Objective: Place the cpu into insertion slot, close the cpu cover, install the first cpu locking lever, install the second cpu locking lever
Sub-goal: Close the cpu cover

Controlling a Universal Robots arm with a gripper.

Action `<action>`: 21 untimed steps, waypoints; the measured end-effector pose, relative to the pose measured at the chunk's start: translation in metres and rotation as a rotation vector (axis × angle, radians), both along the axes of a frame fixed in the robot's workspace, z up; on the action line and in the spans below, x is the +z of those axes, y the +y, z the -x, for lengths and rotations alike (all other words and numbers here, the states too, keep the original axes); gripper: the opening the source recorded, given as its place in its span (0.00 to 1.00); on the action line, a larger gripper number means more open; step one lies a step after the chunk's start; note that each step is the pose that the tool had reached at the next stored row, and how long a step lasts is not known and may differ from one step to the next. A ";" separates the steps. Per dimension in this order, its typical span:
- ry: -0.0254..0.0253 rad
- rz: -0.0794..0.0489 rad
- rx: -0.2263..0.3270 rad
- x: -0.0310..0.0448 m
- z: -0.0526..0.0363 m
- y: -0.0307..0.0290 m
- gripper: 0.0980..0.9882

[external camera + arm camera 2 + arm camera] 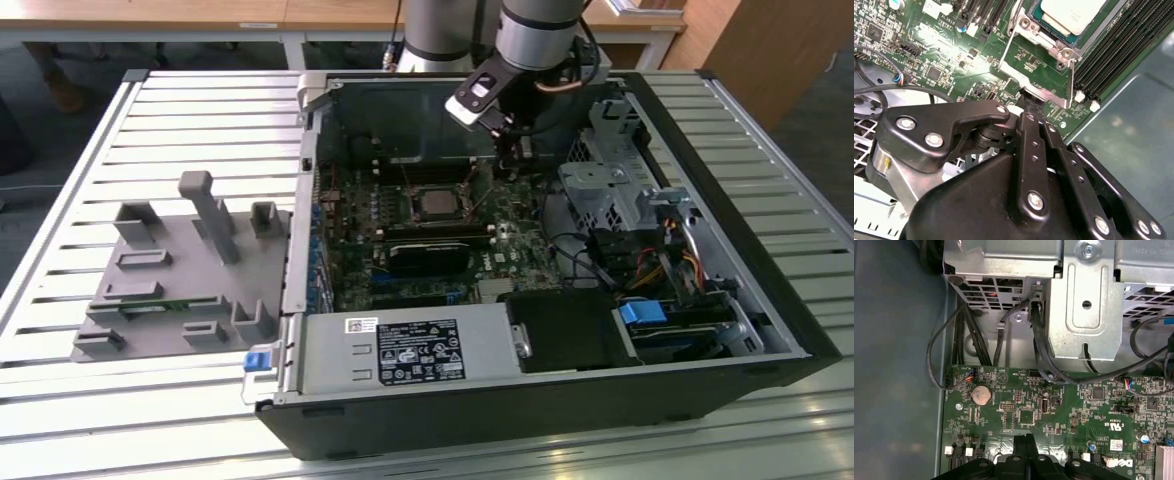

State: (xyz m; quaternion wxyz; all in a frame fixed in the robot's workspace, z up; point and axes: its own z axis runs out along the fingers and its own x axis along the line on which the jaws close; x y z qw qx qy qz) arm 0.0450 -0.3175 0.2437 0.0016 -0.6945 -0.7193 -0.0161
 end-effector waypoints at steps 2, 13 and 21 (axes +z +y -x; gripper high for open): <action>0.0000 0.000 0.000 0.0000 0.0016 0.0000 0.01; 0.0000 0.000 0.000 0.0000 0.0101 0.0000 0.01; 0.0000 0.000 0.000 0.0000 0.0205 -0.0002 0.01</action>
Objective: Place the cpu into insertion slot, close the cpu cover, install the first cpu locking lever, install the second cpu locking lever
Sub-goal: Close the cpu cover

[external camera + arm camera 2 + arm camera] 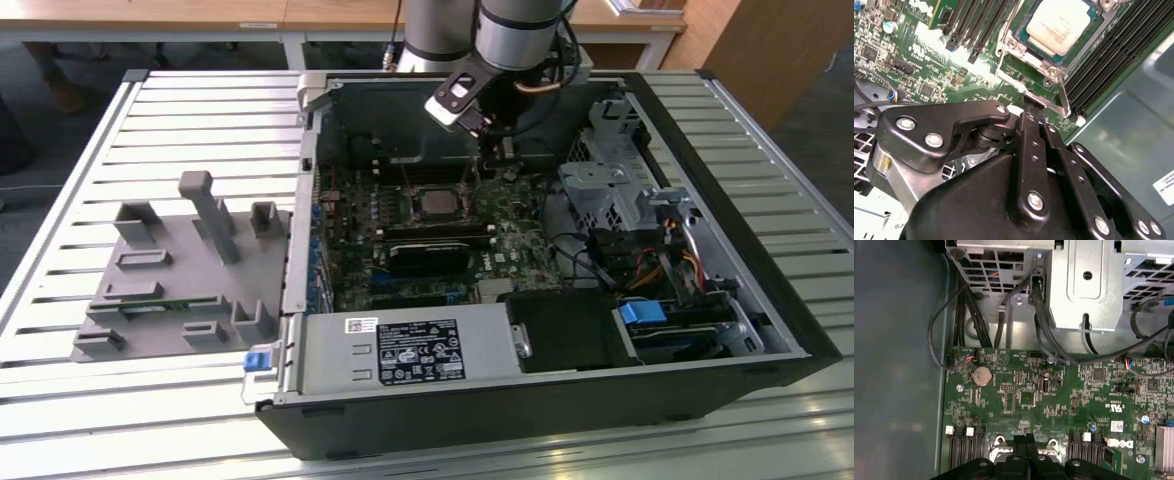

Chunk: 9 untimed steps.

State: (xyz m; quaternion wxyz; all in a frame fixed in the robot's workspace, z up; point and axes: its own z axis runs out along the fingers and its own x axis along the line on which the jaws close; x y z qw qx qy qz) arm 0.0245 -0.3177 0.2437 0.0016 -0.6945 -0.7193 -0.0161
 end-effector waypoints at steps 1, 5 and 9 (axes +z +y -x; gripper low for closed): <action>0.0000 0.000 0.000 0.0000 0.0010 0.0000 0.01; 0.0000 0.000 0.000 -0.0004 0.0056 -0.0001 0.01; 0.0000 0.000 0.000 -0.0017 0.0094 -0.0002 0.01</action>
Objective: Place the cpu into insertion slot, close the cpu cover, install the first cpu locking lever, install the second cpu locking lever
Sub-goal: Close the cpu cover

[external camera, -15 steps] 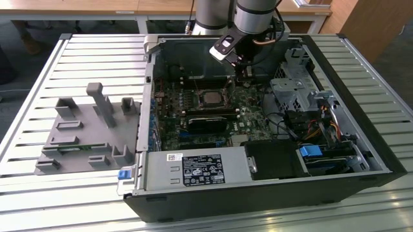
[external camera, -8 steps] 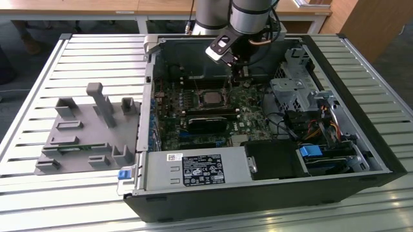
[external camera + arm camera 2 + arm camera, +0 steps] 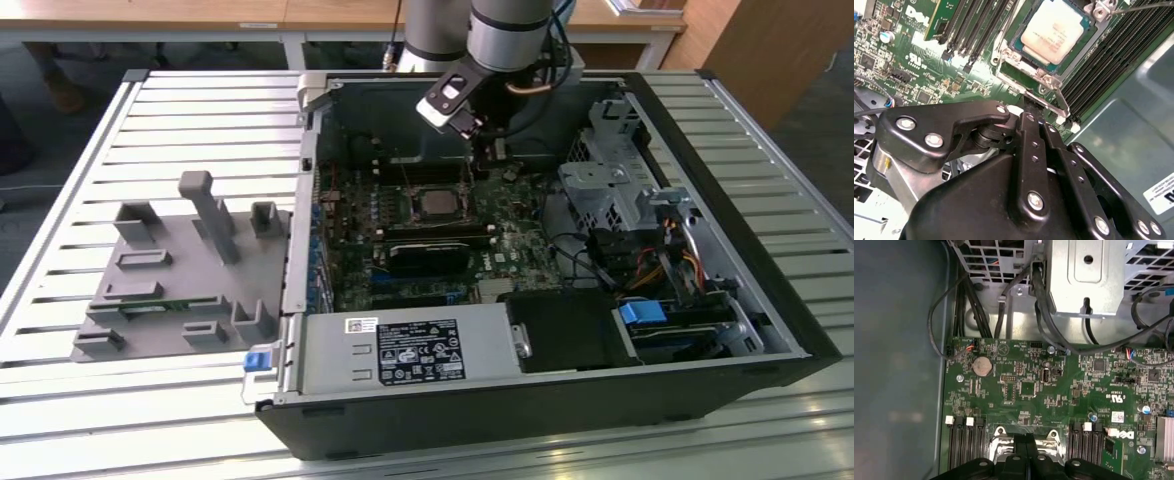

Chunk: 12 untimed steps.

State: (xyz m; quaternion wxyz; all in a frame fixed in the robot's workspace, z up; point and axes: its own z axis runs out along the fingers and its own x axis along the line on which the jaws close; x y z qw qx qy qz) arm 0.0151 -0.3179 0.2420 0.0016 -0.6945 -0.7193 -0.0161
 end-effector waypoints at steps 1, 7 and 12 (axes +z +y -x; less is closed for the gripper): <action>0.0000 0.000 0.000 -0.0004 0.0007 0.0000 0.01; 0.0013 0.000 0.000 -0.0065 0.0030 -0.0001 0.01; 0.0030 0.000 0.000 -0.0110 0.0105 -0.0001 0.01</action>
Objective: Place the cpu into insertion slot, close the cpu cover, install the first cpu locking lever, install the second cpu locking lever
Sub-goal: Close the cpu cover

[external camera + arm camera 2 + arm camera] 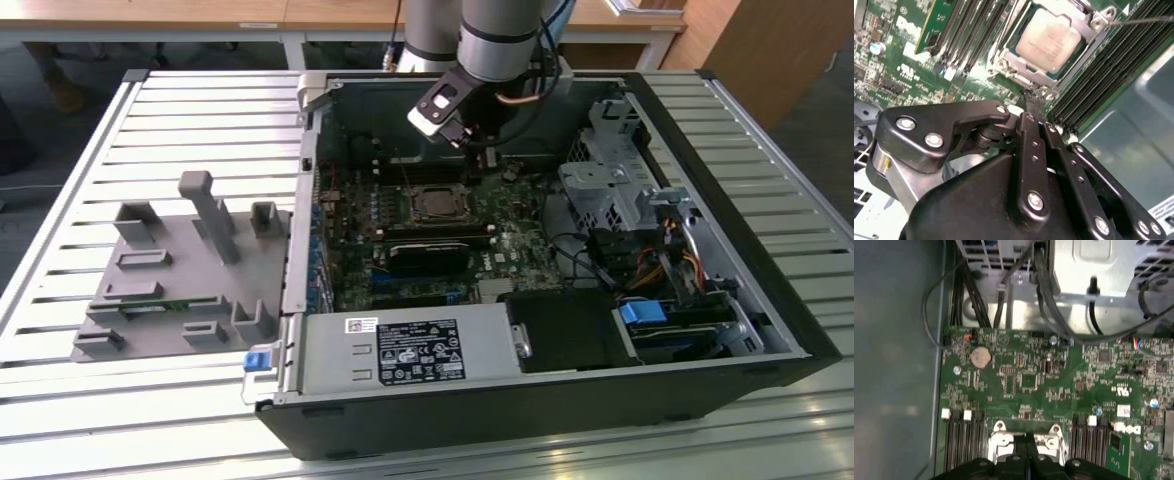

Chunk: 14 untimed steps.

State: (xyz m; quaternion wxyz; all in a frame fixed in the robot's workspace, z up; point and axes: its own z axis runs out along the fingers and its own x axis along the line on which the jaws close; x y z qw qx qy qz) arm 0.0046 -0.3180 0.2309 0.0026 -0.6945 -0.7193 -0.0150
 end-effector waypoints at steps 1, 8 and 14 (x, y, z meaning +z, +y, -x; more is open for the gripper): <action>0.0000 0.000 0.000 -0.0001 0.0028 0.0000 0.01; -0.0001 0.000 0.000 -0.0008 0.0218 0.0000 0.01; -0.0001 0.000 0.000 -0.0012 0.0285 0.0000 0.01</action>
